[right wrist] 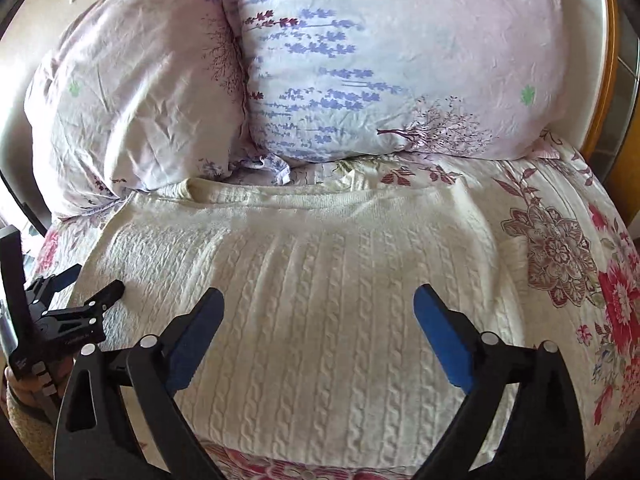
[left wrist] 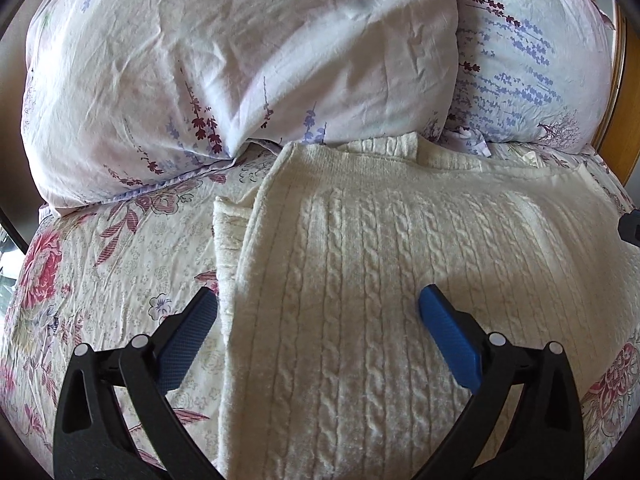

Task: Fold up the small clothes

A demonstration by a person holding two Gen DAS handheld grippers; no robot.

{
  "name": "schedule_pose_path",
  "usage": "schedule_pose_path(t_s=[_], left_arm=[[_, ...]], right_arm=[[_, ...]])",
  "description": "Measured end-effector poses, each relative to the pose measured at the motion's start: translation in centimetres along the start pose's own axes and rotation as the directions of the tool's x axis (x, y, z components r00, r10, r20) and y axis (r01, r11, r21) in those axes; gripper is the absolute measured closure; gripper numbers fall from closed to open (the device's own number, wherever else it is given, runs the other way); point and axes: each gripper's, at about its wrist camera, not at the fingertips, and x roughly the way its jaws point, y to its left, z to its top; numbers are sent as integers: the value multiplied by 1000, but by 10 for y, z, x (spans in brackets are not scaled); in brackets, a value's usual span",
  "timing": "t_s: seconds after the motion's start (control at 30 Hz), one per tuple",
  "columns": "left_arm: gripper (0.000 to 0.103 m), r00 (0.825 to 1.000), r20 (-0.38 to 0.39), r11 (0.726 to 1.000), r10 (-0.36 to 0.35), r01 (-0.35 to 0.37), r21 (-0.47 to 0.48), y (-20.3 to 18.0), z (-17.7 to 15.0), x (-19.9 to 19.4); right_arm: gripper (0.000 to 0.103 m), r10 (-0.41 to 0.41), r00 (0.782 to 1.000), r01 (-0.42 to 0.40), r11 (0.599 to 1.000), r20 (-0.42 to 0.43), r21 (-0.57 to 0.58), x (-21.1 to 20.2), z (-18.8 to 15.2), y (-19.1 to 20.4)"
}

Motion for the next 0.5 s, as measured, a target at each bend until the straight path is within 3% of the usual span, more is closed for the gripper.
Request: schedule_pose_path(t_s=[0.1,0.2,0.37,0.5], left_arm=[[2,1000,28,1000,5,-5,-28,6,3,-8],[2,997,69,990,-30,39,-138,32,8,-17],[2,997,38,956,-70,78,-283,72,9,-12],[2,995,-26,947,-98,86,-308,82,8,-1]], right_arm=[[1,-102,992,102,995,-67,1,17,10,23],[1,-164,975,156,986,-149,-63,42,14,44],[1,-247,962,237,967,-114,-95,59,2,62],[1,-230,968,226,973,-101,-49,62,-7,57]])
